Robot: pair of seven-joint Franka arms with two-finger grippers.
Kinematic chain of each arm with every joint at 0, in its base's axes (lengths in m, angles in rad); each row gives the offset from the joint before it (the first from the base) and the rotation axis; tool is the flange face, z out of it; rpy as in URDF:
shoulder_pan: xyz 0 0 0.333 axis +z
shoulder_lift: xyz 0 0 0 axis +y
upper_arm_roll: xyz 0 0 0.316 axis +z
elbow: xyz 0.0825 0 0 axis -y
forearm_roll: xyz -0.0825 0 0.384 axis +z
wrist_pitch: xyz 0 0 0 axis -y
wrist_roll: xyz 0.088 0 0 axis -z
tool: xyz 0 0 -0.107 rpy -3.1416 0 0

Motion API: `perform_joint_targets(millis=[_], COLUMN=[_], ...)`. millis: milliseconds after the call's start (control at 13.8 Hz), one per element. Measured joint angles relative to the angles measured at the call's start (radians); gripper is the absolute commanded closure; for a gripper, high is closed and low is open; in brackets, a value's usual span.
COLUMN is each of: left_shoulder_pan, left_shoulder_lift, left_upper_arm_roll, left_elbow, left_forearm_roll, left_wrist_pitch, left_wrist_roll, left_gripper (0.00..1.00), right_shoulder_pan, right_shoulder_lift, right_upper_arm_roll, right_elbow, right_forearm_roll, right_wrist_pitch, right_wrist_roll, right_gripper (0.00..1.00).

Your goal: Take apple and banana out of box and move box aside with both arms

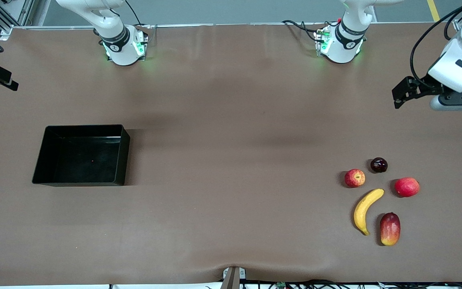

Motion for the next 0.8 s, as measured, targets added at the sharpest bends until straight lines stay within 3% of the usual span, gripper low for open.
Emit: perform_joint_targets(millis=[795], left_shoulder_pan=[0.008], left_shoulder_lift=[-0.032], left_upper_arm_roll=[0.029], left_elbow=[-0.028], left_forearm_roll=[-0.019], left_wrist_pitch=[0.005], left_wrist_roll=[0.054], left_gripper=[0.0], right_shoulder_pan=[0.0], right_shoulder_lift=[0.0], right_upper_arm_roll=[-0.003], right_elbow=[-0.001], right_forearm_roll=[0.0], right_wrist_pitch=[0.0], right_wrist_roll=[-0.011], right_gripper=[0.0])
